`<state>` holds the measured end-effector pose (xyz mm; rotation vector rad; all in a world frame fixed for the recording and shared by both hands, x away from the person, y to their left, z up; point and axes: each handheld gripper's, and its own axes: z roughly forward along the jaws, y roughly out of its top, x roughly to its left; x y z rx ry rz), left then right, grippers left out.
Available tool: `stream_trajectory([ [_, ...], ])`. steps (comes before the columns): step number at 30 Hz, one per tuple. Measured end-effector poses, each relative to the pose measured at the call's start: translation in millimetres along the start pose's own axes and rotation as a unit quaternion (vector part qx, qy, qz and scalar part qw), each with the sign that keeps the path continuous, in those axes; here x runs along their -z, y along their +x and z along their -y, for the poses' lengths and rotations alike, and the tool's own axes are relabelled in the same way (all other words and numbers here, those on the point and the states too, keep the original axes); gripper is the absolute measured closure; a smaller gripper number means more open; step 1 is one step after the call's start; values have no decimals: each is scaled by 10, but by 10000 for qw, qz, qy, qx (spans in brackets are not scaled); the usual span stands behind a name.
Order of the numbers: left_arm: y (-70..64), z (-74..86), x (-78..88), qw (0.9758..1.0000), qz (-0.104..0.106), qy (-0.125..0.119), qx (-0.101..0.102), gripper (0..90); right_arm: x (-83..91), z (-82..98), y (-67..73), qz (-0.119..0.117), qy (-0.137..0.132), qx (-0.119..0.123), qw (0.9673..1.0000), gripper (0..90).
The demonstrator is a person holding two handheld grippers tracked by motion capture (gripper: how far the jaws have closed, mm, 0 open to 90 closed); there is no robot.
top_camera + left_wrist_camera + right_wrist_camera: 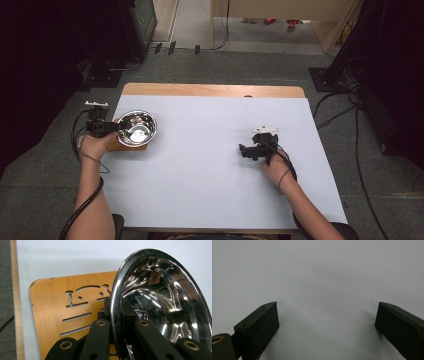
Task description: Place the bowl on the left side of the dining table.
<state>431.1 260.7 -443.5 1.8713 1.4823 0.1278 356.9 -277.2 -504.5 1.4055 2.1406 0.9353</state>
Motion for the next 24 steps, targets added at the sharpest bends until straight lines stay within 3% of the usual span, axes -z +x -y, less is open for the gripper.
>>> stream_trajectory([
  [18, 197, 81, -21, 9992, -176, -85, 357, 878, 1, 0, -1, -2, 3, 4, 10000, 49],
  [24, 215, 107, -45, 9991, -248, -77, 342, 877, 0, 0, -1, -1, 2, 4, 10000, 49],
])
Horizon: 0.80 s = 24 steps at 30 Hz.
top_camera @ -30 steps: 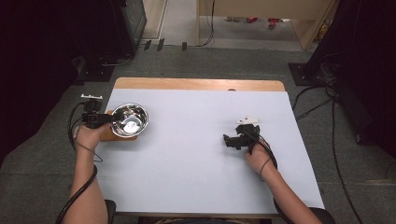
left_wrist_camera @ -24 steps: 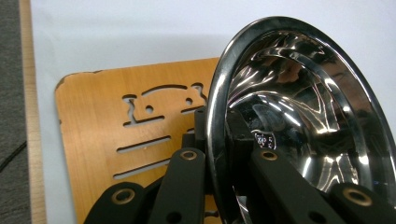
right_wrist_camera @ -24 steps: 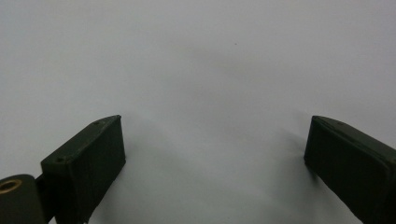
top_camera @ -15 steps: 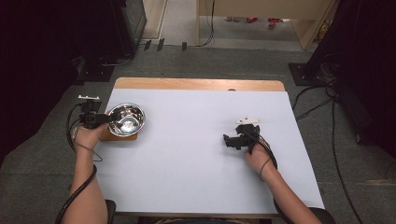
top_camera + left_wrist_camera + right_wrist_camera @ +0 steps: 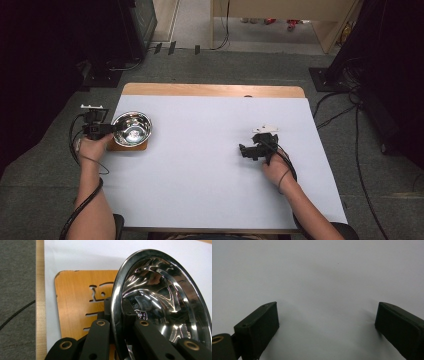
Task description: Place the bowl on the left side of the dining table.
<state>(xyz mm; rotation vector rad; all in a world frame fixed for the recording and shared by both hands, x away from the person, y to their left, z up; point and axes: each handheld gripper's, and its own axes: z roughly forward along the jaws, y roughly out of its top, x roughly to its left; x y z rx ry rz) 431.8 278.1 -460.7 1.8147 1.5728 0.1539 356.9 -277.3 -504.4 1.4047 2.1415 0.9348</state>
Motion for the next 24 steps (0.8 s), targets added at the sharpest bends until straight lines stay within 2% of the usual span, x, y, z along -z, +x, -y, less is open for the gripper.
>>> stream_trajectory([
  [9, 57, 24, -7, 9999, -49, -24, 163, 880, 0, 0, 0, 0, 2, 1, 10000, 49],
  [13, 65, 29, -3, 9997, -137, -78, 200, 878, 0, 0, 1, 2, -2, -3, 10000, 49],
  [24, 96, 56, -36, 9995, -201, -51, 224, 862, 0, 0, 0, 1, 2, 0, 10000, 49],
])
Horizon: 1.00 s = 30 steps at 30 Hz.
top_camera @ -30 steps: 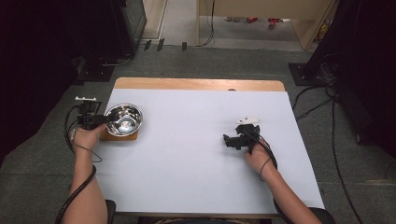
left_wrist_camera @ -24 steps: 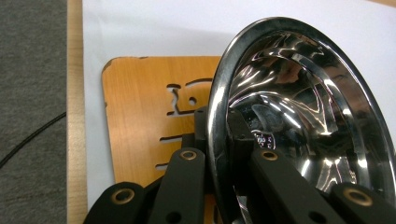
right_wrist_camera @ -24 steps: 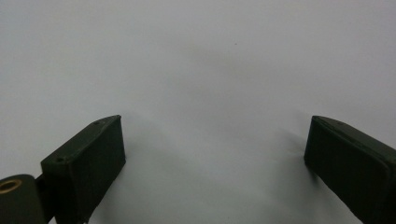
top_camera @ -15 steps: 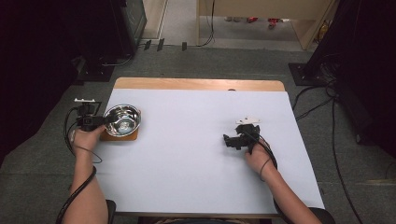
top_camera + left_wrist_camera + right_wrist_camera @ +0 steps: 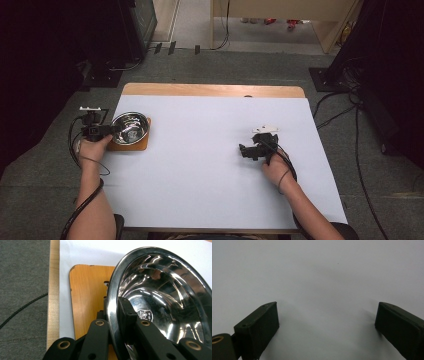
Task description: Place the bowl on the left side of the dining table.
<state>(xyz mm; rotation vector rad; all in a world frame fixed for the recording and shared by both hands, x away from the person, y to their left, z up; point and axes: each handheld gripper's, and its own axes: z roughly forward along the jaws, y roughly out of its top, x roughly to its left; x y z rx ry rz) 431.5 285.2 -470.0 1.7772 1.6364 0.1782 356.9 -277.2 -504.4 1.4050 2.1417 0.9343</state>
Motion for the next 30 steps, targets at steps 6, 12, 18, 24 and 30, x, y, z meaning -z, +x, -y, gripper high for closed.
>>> stream_trajectory([
  [6, 2, 8, -11, 10000, -63, -23, -44, 834, -1, 0, 0, 2, -4, -1, 10000, 49],
  [12, 11, 15, -23, 10000, -46, 31, -10, 794, 0, 0, 0, 0, 0, -2, 10000, 49],
  [18, 15, 16, -15, 10000, -65, 12, -20, 736, 0, 0, 0, 0, 0, -1, 10000, 49],
  [24, 18, 11, -4, 10000, -69, -24, 15, 643, 0, 0, 0, 0, -1, 0, 10000, 49],
  [30, 9, 9, 13, 9997, -224, -23, -34, 527, 0, 0, 1, -1, 2, -6, 10000, 49],
])
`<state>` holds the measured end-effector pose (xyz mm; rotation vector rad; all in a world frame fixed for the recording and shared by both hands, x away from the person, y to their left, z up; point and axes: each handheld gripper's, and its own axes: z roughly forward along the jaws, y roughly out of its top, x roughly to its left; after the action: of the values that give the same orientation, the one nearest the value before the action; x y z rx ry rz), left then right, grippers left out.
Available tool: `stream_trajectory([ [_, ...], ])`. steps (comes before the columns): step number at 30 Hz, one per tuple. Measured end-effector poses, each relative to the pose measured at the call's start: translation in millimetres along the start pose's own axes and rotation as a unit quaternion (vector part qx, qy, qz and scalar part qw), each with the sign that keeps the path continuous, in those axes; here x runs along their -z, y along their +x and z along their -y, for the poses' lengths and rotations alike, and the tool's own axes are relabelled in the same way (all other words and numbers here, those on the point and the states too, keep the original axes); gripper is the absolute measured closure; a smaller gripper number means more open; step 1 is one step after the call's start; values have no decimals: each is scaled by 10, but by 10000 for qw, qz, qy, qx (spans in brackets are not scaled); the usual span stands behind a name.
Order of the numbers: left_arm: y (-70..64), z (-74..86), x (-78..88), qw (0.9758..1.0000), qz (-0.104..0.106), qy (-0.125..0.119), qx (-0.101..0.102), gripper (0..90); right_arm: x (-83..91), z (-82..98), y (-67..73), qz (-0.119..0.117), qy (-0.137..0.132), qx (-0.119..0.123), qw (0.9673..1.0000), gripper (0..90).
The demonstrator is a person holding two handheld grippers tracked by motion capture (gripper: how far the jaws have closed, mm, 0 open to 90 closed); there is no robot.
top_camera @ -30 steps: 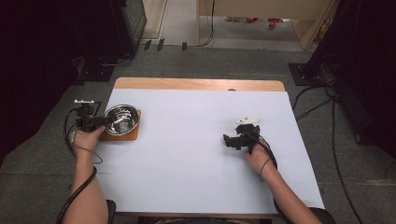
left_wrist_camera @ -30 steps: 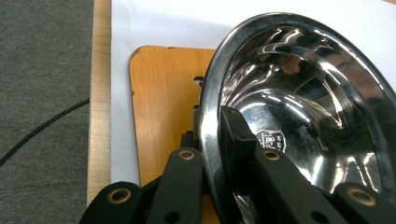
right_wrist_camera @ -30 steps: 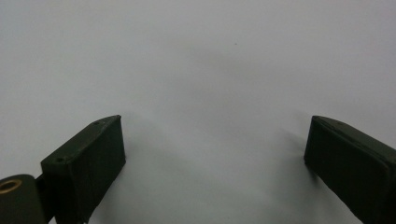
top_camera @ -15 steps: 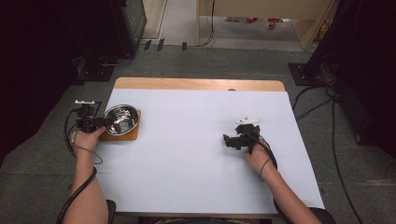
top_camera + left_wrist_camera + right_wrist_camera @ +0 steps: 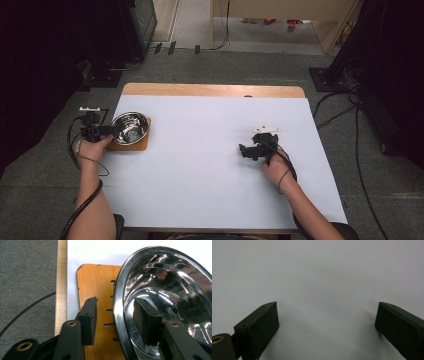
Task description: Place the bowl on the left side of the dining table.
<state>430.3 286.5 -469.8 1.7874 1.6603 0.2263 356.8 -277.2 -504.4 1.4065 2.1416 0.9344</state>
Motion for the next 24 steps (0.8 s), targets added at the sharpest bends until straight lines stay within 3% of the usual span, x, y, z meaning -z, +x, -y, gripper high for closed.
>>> stream_trajectory([
  [8, -21, -14, 24, 9999, -148, -12, -50, 396, -1, 0, -1, 1, -4, 5, 10000, 49],
  [24, -78, -36, 182, 9996, -250, -96, -135, 349, -1, 0, -1, 0, -4, 4, 10000, 49],
])
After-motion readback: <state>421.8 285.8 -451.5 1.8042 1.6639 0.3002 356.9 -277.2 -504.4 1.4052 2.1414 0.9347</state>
